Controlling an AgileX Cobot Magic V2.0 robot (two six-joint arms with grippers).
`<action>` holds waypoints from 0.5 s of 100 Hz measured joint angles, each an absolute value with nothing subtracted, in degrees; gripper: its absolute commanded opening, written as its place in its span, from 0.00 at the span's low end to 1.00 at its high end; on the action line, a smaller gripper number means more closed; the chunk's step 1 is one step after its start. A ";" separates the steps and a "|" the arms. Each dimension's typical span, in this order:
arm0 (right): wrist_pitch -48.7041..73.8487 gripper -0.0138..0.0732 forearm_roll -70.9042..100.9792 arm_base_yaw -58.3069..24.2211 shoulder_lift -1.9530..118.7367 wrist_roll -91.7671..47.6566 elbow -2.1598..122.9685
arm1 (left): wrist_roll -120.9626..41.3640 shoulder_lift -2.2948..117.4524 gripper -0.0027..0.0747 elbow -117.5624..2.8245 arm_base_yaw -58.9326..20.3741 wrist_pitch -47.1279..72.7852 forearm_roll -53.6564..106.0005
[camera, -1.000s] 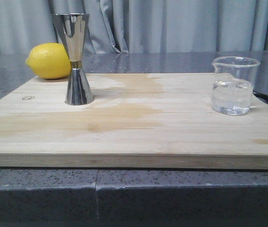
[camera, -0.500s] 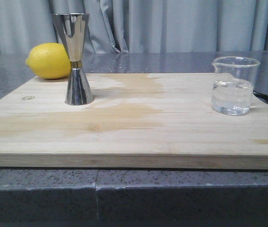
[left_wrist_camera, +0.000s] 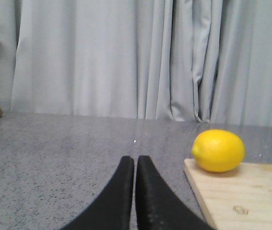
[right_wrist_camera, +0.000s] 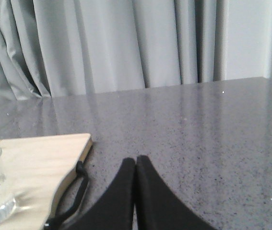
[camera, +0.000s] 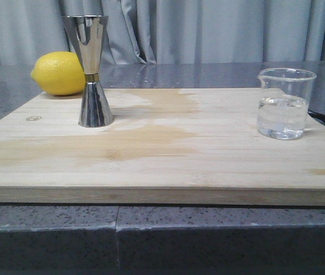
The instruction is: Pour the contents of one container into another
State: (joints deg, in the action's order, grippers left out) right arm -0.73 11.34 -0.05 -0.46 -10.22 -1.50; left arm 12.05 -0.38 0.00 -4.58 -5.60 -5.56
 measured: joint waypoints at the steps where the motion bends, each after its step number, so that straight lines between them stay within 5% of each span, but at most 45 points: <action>1: -0.85 0.09 11.67 -0.05 -0.46 -10.22 -1.50 | 12.35 -0.38 0.01 0.01 -4.58 -5.72 -5.45; 26: 4.60 0.09 13.25 -0.05 -0.33 -10.22 6.84 | 15.42 2.92 0.01 -10.92 -4.58 0.73 -4.03; 50: 15.43 0.09 13.25 -0.05 10.90 -10.22 22.76 | 14.45 20.86 0.01 -30.27 -5.59 15.54 -2.36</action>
State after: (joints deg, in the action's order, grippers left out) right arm 15.43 13.25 -0.05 10.90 -10.22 22.76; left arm 14.45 20.86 -30.27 -5.59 15.54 -2.36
